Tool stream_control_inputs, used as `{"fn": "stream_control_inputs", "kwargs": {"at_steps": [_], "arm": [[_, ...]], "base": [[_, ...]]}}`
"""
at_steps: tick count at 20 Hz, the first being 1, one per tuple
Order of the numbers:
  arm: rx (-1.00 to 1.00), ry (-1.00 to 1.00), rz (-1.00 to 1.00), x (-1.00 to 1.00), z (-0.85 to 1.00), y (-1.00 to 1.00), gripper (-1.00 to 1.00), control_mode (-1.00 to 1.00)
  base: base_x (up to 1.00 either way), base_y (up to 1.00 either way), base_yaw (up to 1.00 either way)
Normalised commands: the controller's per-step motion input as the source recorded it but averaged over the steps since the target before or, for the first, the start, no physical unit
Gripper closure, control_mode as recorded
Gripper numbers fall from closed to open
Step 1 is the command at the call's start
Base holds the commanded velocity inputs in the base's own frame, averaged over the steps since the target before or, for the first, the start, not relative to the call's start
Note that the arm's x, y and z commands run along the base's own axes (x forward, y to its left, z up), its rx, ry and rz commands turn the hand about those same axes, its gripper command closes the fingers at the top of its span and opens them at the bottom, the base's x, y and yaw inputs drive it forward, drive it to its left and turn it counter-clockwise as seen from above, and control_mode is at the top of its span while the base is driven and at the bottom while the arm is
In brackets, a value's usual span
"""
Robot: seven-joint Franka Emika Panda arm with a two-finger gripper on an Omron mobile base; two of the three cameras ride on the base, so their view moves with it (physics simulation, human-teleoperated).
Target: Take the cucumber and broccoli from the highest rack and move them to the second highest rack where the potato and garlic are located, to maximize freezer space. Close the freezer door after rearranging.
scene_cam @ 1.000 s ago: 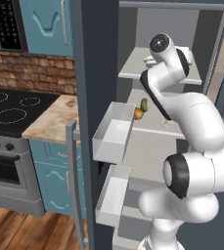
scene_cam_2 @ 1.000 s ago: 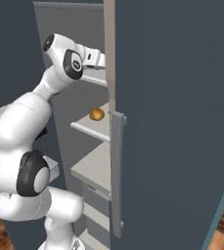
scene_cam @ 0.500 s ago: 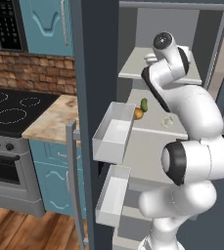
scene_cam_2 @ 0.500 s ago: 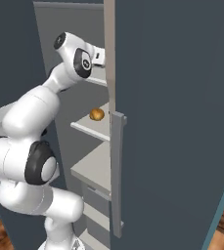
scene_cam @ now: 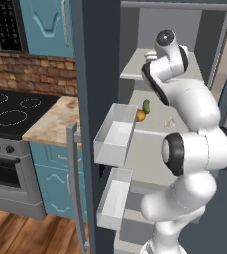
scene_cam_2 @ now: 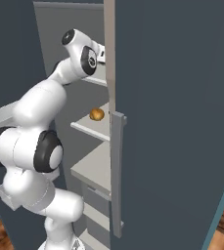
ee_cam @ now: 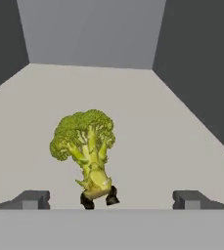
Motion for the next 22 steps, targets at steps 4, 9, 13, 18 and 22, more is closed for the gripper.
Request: {"fn": "stream_control_inputs", "kwargs": {"at_steps": [4,9,13,18,22], "arm": [[0.03,0.00,0.06,0.32,-0.06,0.00,-1.00,-1.00],[0.02,0.00,0.03,0.29,-0.07,-0.06,-1.00,-1.00],[0.00,0.00,0.02,0.26,-0.14,-0.05,-1.00,-1.00],[0.00,0.00,0.03,0.24,-0.17,-0.02,-1.00,-1.00],[0.00,0.00,0.05,0.22,-0.19,-0.03,-1.00,-1.00]], "base": [[0.00,0.00,0.00],[0.00,0.00,0.00],[0.00,0.00,0.00],[0.00,0.00,0.00],[0.00,0.00,0.00]]}}
